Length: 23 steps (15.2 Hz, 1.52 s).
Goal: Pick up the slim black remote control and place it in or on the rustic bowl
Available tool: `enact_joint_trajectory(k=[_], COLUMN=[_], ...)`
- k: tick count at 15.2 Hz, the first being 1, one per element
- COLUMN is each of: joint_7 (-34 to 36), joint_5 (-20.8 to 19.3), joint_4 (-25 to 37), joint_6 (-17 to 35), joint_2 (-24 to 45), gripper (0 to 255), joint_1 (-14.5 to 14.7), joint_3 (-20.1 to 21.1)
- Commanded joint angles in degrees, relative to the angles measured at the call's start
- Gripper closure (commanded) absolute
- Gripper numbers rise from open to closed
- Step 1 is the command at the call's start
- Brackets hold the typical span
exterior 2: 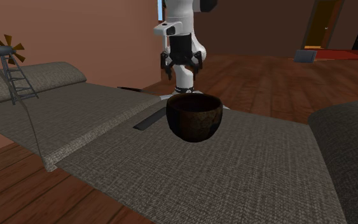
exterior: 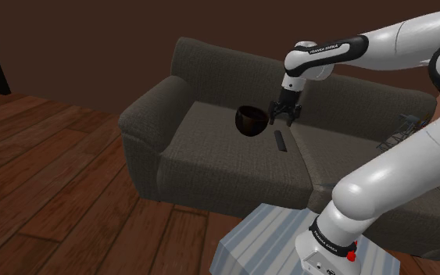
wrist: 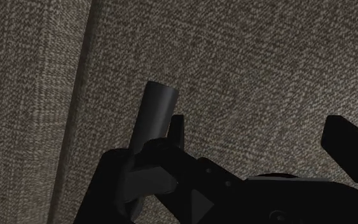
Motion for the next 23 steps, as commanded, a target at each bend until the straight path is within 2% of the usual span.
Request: enact_joint_trajectory(k=[1,11,18,23], joint_7=[0.09,-0.74,-1.58,-1.66], joint_5=[0.7,7.89,9.12,9.24], joint_4=[1.48,9.54,6.06,5.8], joint_6=[1.62,8.27,13.54,13.97], joint_2=[3.57,21.78,23.77,23.96], gripper=[0,0,0,0], joint_1=[-1.08,-6.55,-6.5,-6.5], joint_3=[-1.6,-8.09,-7.73,-7.7])
